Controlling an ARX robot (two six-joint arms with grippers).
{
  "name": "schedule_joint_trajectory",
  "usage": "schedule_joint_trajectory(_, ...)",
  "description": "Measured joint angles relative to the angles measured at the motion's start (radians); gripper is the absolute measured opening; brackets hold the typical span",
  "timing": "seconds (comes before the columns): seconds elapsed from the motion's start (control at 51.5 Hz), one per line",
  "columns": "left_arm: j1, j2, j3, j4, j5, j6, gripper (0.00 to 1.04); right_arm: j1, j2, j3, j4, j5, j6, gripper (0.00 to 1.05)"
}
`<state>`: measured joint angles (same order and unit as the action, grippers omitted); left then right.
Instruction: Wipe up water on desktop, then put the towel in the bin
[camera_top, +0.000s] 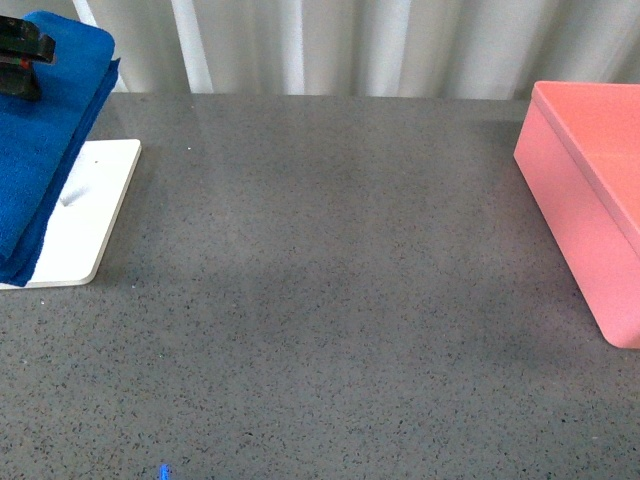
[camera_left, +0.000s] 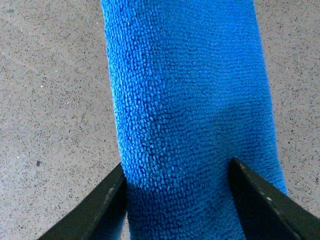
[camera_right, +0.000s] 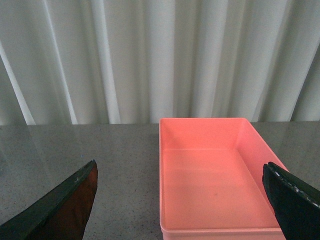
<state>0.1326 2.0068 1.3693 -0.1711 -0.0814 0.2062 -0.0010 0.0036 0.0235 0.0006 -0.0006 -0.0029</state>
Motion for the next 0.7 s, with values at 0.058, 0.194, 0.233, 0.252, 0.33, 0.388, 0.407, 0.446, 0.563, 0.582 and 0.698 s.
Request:
schedule_joint_trajectory(0.058, 0.003, 0.000, 0.000, 0.002, 0.005, -0.002, 0.52, 0.000, 0.000, 0.000, 0.000, 0.000, 0.000, 0.98)
schedule_joint_trajectory(0.194, 0.010, 0.000, 0.000, 0.007, 0.017, -0.006, 0.32, 0.000, 0.000, 0.000, 0.000, 0.000, 0.000, 0.98)
schedule_joint_trajectory(0.233, 0.013, 0.000, 0.000, 0.008, 0.028, -0.009, 0.27, 0.000, 0.000, 0.000, 0.000, 0.000, 0.000, 0.98)
schedule_joint_trajectory(0.252, 0.013, 0.000, 0.000, 0.009, 0.031, -0.010, 0.25, 0.000, 0.000, 0.000, 0.000, 0.000, 0.000, 0.98)
schedule_joint_trajectory(0.33, 0.016, -0.003, 0.000, 0.015, 0.042, -0.016, 0.15, 0.000, 0.000, 0.000, 0.000, 0.000, 0.000, 0.98)
schedule_joint_trajectory(0.388, 0.019, -0.012, 0.000, 0.021, 0.058, -0.023, 0.04, 0.000, 0.000, 0.000, 0.000, 0.000, 0.000, 0.98)
schedule_joint_trajectory(0.407, 0.019, -0.013, 0.000, 0.021, 0.059, -0.025, 0.04, 0.000, 0.000, 0.000, 0.000, 0.000, 0.000, 0.98)
schedule_joint_trajectory(0.446, 0.020, -0.019, -0.001, 0.023, 0.065, -0.025, 0.04, 0.000, 0.000, 0.000, 0.000, 0.000, 0.000, 0.98)
schedule_joint_trajectory(0.563, 0.022, -0.052, -0.010, 0.055, 0.095, -0.033, 0.04, 0.000, 0.000, 0.000, 0.000, 0.000, 0.000, 0.98)
schedule_joint_trajectory(0.582, 0.022, -0.056, -0.010, 0.057, 0.100, -0.034, 0.04, 0.000, 0.000, 0.000, 0.000, 0.000, 0.000, 0.98)
schedule_joint_trajectory(0.698, 0.024, -0.108, -0.012, 0.077, 0.141, -0.060, 0.04, 0.000, 0.000, 0.000, 0.000, 0.000, 0.000, 0.98)
